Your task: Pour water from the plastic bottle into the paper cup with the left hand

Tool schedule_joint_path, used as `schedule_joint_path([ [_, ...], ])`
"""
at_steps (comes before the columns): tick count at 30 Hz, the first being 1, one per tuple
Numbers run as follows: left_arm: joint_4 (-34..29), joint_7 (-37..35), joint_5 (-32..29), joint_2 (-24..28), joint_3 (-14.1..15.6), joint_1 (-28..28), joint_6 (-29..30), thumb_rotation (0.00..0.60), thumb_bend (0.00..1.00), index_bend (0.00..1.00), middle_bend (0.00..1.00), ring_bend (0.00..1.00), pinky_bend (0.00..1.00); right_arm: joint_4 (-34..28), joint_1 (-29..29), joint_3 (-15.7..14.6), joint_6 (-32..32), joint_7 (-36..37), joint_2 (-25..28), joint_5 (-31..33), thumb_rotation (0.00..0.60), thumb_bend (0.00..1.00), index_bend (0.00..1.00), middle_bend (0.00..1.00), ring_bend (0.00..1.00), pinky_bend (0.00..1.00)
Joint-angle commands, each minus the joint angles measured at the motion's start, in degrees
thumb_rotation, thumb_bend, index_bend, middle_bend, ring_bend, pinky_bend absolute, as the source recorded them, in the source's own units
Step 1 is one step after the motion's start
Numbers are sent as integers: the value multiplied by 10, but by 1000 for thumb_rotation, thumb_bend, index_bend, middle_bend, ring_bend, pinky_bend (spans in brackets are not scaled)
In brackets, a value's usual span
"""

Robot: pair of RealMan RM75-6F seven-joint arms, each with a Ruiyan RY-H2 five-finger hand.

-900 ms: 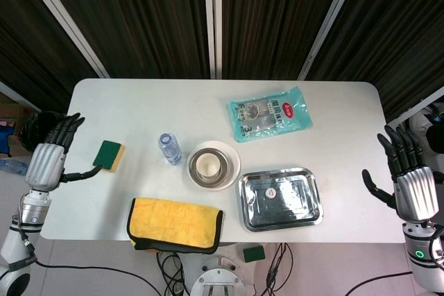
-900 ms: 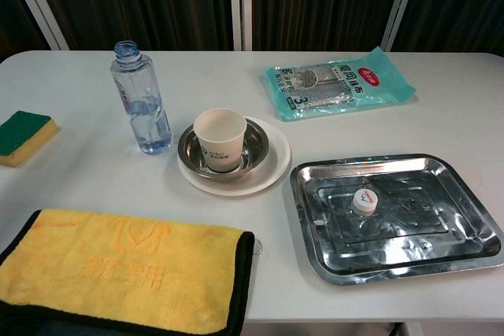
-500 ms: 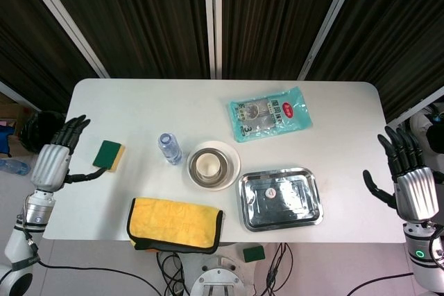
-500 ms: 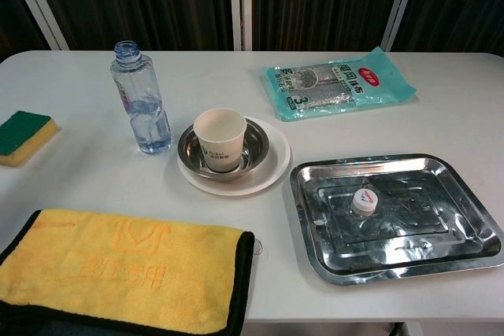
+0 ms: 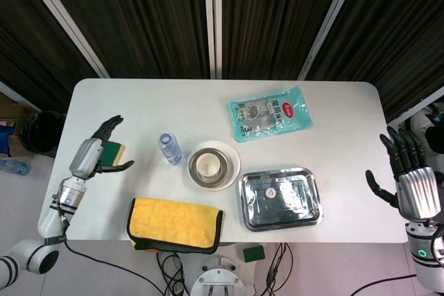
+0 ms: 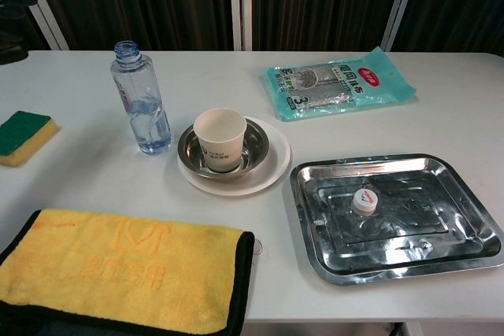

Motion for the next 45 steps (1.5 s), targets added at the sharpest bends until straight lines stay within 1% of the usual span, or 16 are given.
schedule_joint_path([
  [1, 59, -50, 0, -54, -6, -37, -28, 300, 70, 7, 19, 0, 145, 2, 0, 1, -2, 2, 1, 5, 600, 349, 0, 0, 0, 0],
  [3, 90, -68, 0, -81, -10, -50, -34, 321, 68, 7, 26, 0, 144, 2, -1, 1, -4, 4, 2, 9, 600, 349, 0, 0, 0, 0],
  [7, 156, -87, -2, -129, -16, -70, -35, 322, 68, 7, 36, 0, 145, 5, -1, 2, -7, 6, 3, 16, 600, 349, 0, 0, 0, 0],
  [12, 214, -120, 5, -164, -8, -86, -38, 330, 67, 7, 39, 0, 144, 13, 1, 5, -14, 13, 2, 27, 600, 349, 0, 0, 0, 0],
  [20, 263, -159, 9, -194, 1, -106, -45, 330, 67, 8, 54, 16, 145, 27, 5, 5, -27, 20, -6, 39, 600, 350, 0, 0, 0, 0],
  [23, 273, -178, 13, -201, 7, -112, -50, 333, 66, 11, 61, 20, 145, 30, 8, 6, -32, 19, -6, 40, 600, 350, 0, 0, 0, 0],
  [29, 280, -214, 17, -209, 15, -120, -50, 344, 63, 50, 81, 45, 148, 30, 11, 8, -38, 16, -6, 45, 600, 350, 0, 0, 0, 0],
  [31, 284, -225, 15, -212, 14, -125, -57, 371, 63, 64, 94, 56, 153, 29, 12, 6, -42, 15, -6, 46, 600, 351, 0, 0, 0, 0],
  [33, 293, -237, 10, -217, 13, -130, -65, 423, 63, 93, 112, 70, 166, 26, 12, 6, -41, 11, -3, 44, 600, 350, 0, 0, 0, 0],
  [37, 309, -266, 7, -228, 12, -138, -72, 469, 63, 121, 149, 93, 184, 18, 10, 7, -35, 4, 3, 43, 600, 350, 0, 0, 0, 0],
  [38, 313, -275, 9, -232, 12, -139, -68, 489, 63, 131, 164, 104, 191, 17, 9, 7, -34, 3, 5, 44, 600, 350, 0, 0, 0, 0],
  [39, 316, -282, 10, -234, 13, -140, -65, 532, 63, 143, 182, 116, 199, 16, 8, 7, -33, 2, 6, 45, 600, 350, 0, 0, 0, 0],
  [41, 323, -297, 13, -239, 15, -142, -61, 586, 63, 154, 203, 130, 206, 16, 6, 6, -33, 2, 7, 47, 600, 350, 0, 0, 0, 0],
  [42, 327, -301, 13, -242, 16, -143, -61, 599, 62, 159, 213, 136, 208, 16, 5, 6, -33, 3, 7, 48, 600, 350, 0, 0, 0, 0],
  [45, 336, -324, 12, -248, 19, -147, -68, 600, 63, 166, 238, 147, 208, 19, 3, 5, -34, 6, 6, 51, 600, 350, 0, 0, 0, 0],
])
